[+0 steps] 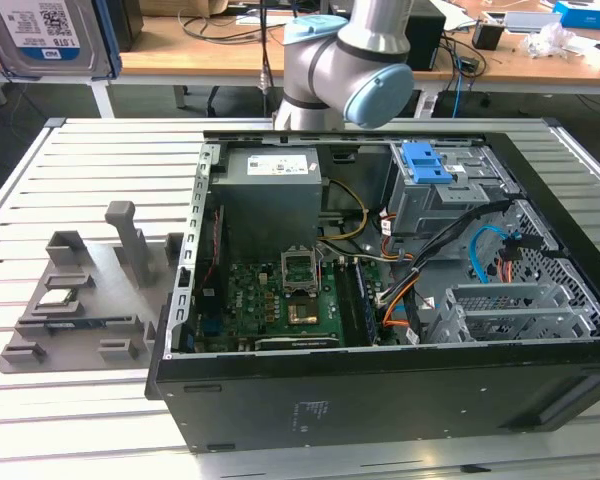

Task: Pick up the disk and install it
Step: 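Pick up the disk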

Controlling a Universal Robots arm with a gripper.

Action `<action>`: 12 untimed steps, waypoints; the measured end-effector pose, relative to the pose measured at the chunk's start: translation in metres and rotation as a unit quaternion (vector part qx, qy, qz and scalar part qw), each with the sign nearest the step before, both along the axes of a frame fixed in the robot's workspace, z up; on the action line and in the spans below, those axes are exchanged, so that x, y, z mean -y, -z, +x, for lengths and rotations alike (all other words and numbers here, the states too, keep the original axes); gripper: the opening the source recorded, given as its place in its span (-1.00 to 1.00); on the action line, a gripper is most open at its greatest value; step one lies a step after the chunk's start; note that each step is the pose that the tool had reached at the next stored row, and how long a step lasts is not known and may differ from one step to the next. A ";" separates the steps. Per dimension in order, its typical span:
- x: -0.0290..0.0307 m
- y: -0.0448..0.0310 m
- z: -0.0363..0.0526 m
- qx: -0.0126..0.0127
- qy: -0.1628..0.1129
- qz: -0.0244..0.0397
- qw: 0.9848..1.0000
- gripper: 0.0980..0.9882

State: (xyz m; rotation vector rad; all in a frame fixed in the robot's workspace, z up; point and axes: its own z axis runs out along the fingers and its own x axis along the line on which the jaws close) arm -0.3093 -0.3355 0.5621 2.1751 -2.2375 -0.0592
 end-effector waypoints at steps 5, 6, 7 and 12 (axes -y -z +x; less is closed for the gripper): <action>-0.0002 0.0000 0.0258 0.000 0.000 0.000 1.000 -0.40; -0.0002 -0.0001 0.0302 0.000 0.000 0.000 1.000 -0.40; -0.0002 -0.0001 0.0362 0.000 0.000 0.000 1.000 -0.40; -0.0004 -0.0001 0.0609 0.000 0.000 0.000 1.000 -0.40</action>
